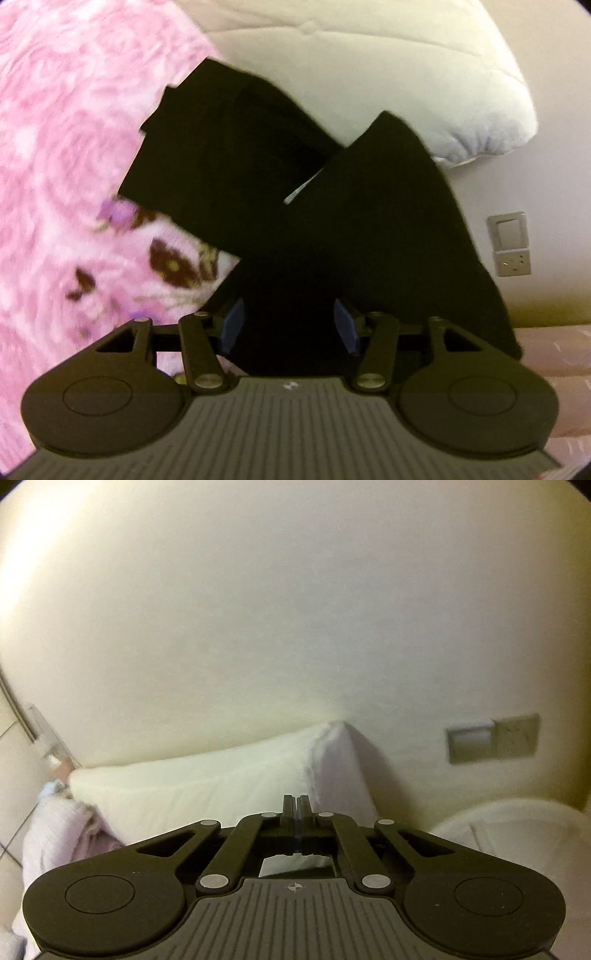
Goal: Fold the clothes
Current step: 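Lift the black garment off the stool with both grippers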
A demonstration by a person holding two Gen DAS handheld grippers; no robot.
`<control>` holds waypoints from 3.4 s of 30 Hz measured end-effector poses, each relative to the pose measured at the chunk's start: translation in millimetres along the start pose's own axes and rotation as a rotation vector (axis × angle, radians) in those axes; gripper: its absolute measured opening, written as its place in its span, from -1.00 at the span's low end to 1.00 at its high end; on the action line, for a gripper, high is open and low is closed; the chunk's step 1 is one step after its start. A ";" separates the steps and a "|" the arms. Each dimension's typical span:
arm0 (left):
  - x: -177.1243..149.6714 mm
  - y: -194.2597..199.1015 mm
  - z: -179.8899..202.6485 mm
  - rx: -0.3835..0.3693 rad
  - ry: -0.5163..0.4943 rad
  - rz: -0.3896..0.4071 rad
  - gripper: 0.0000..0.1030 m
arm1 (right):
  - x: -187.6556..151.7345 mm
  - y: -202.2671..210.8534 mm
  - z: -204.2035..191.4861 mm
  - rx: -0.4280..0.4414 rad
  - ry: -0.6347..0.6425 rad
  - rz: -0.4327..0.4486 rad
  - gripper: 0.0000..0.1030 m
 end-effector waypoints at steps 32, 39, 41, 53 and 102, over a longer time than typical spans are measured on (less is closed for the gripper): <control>-51.5 -16.5 -11.7 -0.325 0.504 0.195 -0.13 | -101.8 -29.0 141.3 -0.210 -0.467 -0.229 -0.78; -32.2 12.6 15.8 -0.345 0.303 0.268 -0.80 | -91.4 -44.8 145.4 -0.178 -0.507 -0.182 -0.78; -26.2 17.8 21.5 -0.332 0.258 0.266 -0.78 | -91.8 -49.1 148.5 -0.176 -0.524 -0.173 -0.78; -28.0 18.2 34.7 -0.320 0.187 0.236 -0.64 | -67.6 -32.1 143.5 -0.095 -0.529 -0.076 -0.78; 42.8 250.7 67.6 -0.443 -0.053 0.750 -0.91 | 15.4 -6.0 -107.9 0.495 -0.141 -0.008 -0.94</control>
Point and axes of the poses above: each gripper's, at about its wrist camera, not at the fingertips, and y roughly against the way its jaws point, z to its right, x to its top, the point moved 10 cm from there along -y, roughly the way its jaws point, and after that the axes turned 10 degrees about -y, right-handed, at the moved point
